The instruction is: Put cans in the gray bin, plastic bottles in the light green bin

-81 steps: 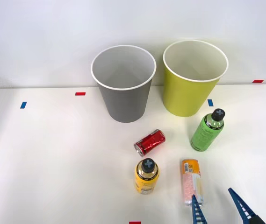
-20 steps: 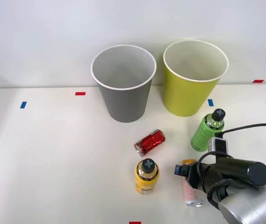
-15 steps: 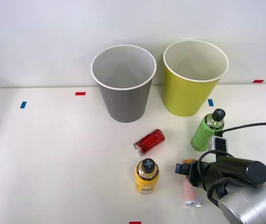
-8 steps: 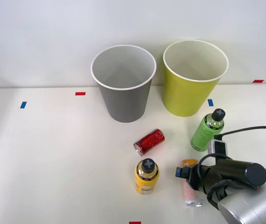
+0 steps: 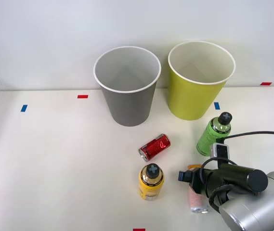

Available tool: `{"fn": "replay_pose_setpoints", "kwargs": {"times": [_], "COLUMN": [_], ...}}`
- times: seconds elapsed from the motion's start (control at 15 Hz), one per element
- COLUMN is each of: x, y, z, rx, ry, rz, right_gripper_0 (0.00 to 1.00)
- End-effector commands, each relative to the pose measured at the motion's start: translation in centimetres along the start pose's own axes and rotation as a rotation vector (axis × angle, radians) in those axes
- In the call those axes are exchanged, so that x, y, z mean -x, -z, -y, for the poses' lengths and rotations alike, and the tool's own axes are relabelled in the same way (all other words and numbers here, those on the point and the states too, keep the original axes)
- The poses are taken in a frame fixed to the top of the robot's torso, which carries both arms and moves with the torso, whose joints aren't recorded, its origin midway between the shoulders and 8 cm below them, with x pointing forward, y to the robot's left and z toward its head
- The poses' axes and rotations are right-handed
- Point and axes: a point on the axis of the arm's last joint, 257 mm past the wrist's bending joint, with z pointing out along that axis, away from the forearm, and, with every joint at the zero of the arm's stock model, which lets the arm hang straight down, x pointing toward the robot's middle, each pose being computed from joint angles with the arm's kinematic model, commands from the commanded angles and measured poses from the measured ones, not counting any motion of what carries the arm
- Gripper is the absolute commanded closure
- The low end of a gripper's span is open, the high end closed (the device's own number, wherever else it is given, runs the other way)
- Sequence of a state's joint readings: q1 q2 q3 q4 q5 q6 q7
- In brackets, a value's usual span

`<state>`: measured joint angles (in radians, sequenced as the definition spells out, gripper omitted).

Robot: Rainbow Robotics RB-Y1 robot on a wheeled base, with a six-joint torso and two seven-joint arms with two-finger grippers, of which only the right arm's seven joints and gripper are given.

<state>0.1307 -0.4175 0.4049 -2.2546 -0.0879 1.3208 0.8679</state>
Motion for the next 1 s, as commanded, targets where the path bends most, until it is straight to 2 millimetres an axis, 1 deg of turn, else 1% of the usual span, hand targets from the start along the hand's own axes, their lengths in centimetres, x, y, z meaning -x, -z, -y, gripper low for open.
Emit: {"fn": "replay_pose_setpoints", "kwargs": {"times": [0.07, 0.27, 0.67, 0.87, 0.93, 1.0], "x": [0.19, 0.20, 0.84, 0.50, 0.49, 0.47], "y": [-0.13, -0.17, -0.12, -0.16, -0.18, -0.18], "z": [-0.33, -0.44, -0.01, 0.12, 0.01, -0.02], "rx": [0.004, 0.003, -0.013, -0.011, -0.003, 0.000], "ry": [0.003, 0.010, 0.065, 0.091, 0.096, 0.103], "rz": [0.009, 0.011, 0.036, 0.031, 0.035, 0.037], "right_gripper_0": [0.00, 0.00, 0.00, 0.00, 0.05, 0.35]}}
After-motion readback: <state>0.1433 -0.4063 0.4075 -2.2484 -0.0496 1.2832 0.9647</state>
